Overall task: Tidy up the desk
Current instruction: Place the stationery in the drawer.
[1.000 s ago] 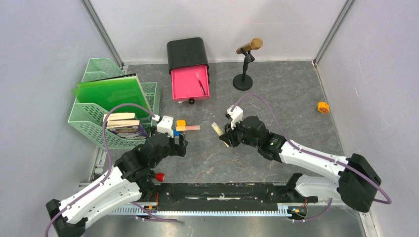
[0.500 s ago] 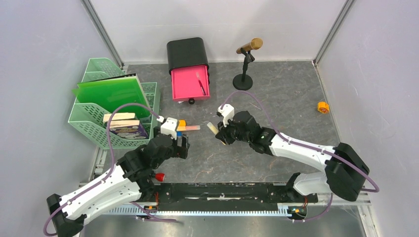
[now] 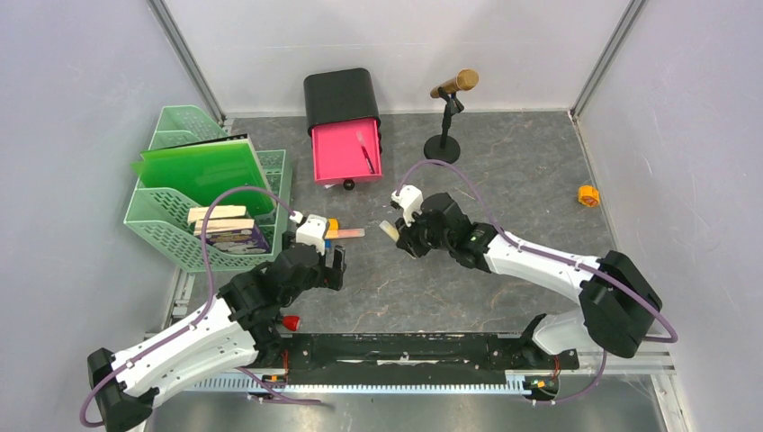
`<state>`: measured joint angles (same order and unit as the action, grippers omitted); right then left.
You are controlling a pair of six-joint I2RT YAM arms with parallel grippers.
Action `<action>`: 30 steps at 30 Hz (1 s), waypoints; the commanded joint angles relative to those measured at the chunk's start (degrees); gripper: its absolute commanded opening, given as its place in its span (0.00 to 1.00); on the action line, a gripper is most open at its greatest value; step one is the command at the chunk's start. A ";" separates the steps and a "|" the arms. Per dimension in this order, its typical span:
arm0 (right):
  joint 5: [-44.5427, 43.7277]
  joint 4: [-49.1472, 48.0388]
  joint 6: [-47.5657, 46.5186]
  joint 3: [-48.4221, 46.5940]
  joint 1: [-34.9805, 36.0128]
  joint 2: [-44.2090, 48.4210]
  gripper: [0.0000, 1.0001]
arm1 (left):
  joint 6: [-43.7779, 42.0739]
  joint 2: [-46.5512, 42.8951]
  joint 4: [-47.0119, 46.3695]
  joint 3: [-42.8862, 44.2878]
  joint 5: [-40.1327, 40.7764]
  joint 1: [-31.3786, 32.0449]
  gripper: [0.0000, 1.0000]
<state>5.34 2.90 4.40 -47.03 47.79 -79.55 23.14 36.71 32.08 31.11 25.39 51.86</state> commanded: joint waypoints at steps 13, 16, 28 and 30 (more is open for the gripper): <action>1.02 4.39 -3.92 -22.05 -2.84 -10.04 0.00 | 2.51 -0.56 -0.18 1.30 2.14 1.82 1.00; 1.01 4.38 -3.89 -27.03 -3.29 -12.45 0.00 | 2.68 -0.69 -0.17 1.10 2.81 2.01 1.00; 1.15 -5.35 1.50 -39.62 -4.45 -21.25 0.00 | 3.07 -0.51 0.11 1.08 4.18 2.36 1.00; 0.93 -6.75 2.41 -41.16 -4.63 -22.93 0.00 | 3.07 -0.16 0.01 1.14 4.08 2.36 1.00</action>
<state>6.46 2.96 4.36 -83.66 43.57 -100.05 24.10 36.34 32.91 31.11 27.55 53.87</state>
